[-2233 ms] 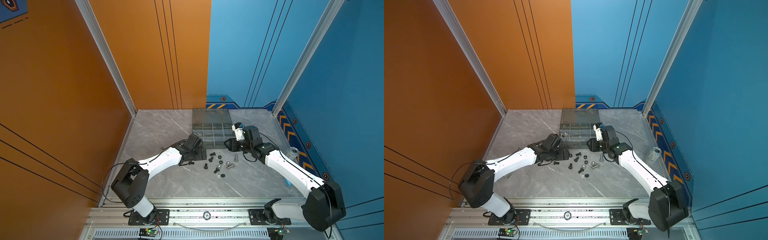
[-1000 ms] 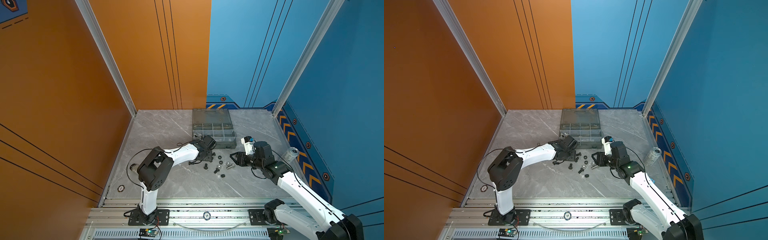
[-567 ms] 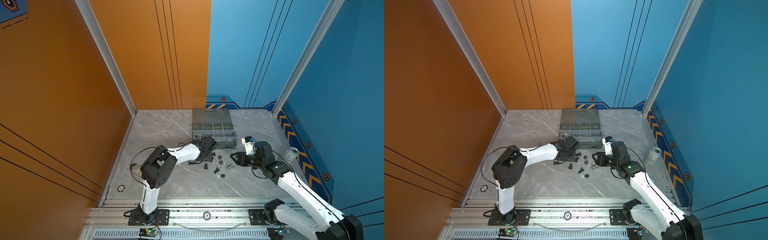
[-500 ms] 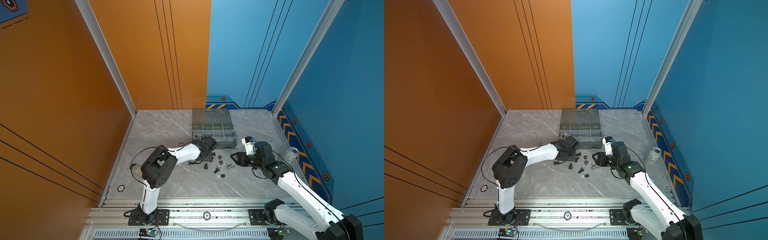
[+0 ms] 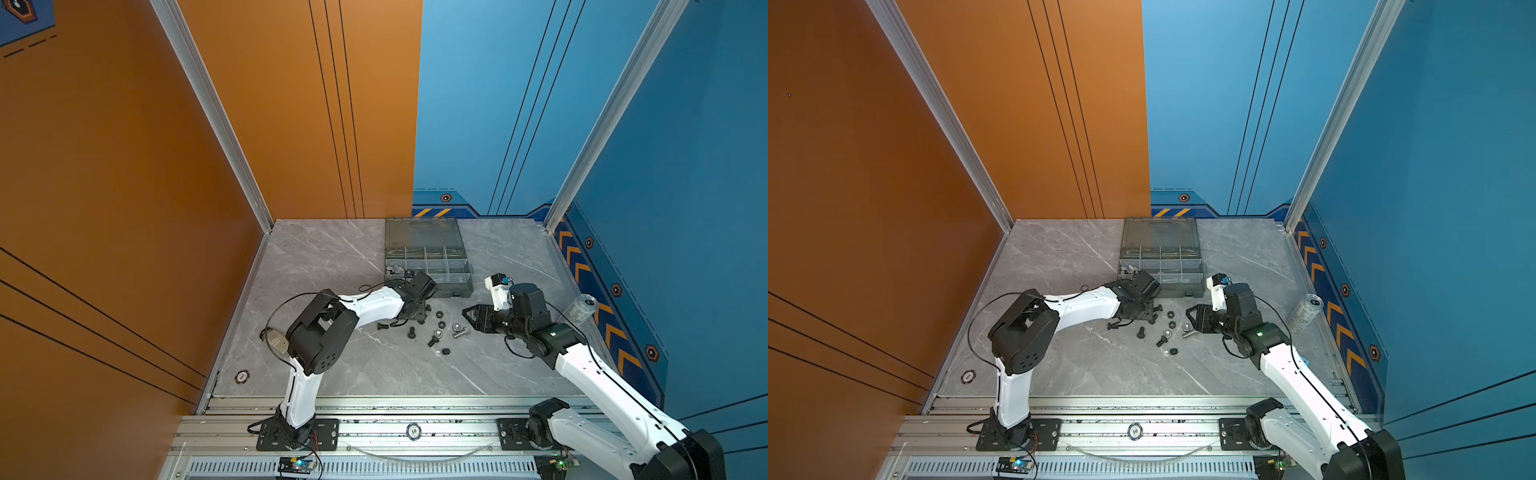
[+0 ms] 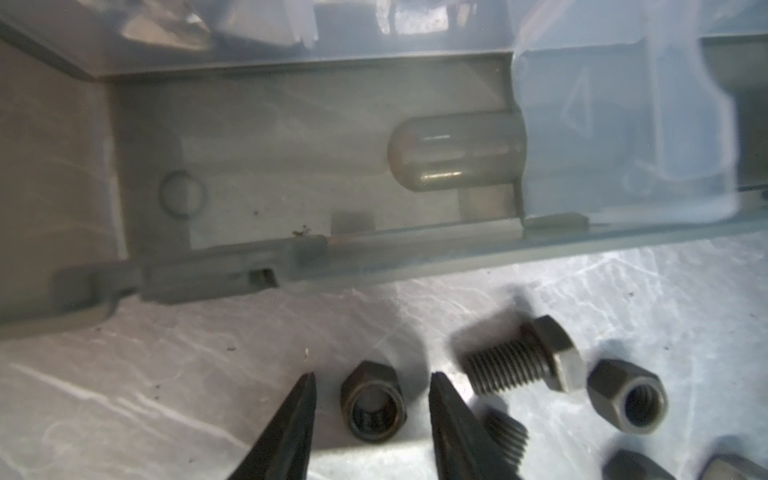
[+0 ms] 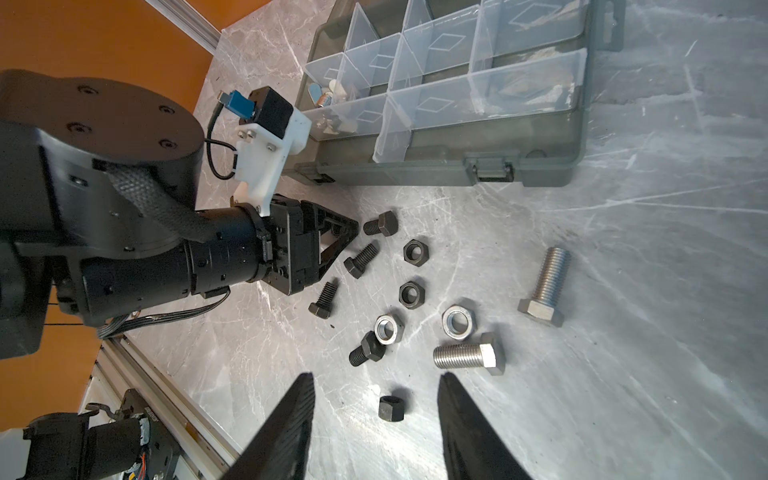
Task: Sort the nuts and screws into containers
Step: 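Lower and close the left gripper on the black hex nut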
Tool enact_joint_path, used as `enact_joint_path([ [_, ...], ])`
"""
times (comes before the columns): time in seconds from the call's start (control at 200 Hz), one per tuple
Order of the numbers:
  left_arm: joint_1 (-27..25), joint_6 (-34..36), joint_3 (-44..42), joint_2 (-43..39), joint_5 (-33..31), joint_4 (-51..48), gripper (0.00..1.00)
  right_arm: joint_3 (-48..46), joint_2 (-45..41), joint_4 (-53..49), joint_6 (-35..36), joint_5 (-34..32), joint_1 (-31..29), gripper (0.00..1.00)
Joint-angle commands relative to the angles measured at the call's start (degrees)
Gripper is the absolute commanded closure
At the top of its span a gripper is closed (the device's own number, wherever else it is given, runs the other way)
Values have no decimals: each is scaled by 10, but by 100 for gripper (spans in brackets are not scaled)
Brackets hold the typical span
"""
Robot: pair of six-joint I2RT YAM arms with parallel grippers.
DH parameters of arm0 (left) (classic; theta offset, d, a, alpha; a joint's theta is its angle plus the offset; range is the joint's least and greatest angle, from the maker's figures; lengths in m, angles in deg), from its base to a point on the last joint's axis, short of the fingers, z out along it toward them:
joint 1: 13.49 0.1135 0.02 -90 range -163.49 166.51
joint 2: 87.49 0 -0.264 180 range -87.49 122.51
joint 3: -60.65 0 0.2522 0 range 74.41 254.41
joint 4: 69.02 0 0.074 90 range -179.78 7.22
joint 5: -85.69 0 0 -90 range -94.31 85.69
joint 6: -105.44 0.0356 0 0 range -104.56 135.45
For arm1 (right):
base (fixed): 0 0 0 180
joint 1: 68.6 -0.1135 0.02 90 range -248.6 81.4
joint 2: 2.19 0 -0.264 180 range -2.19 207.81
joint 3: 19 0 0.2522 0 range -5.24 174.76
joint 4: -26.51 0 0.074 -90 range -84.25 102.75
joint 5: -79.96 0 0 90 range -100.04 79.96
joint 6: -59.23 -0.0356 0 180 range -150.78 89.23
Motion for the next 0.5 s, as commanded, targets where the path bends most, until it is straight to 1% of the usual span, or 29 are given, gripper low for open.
enact_joint_path([
  [0.0, -8, -1, 16, 16, -13, -25, 57, -11, -8, -5, -4, 10, 4, 49],
  [0.496, -13, 1, 17, 21, -16, -49, 68, -15, -6, -1, -7, 12, 9, 49],
])
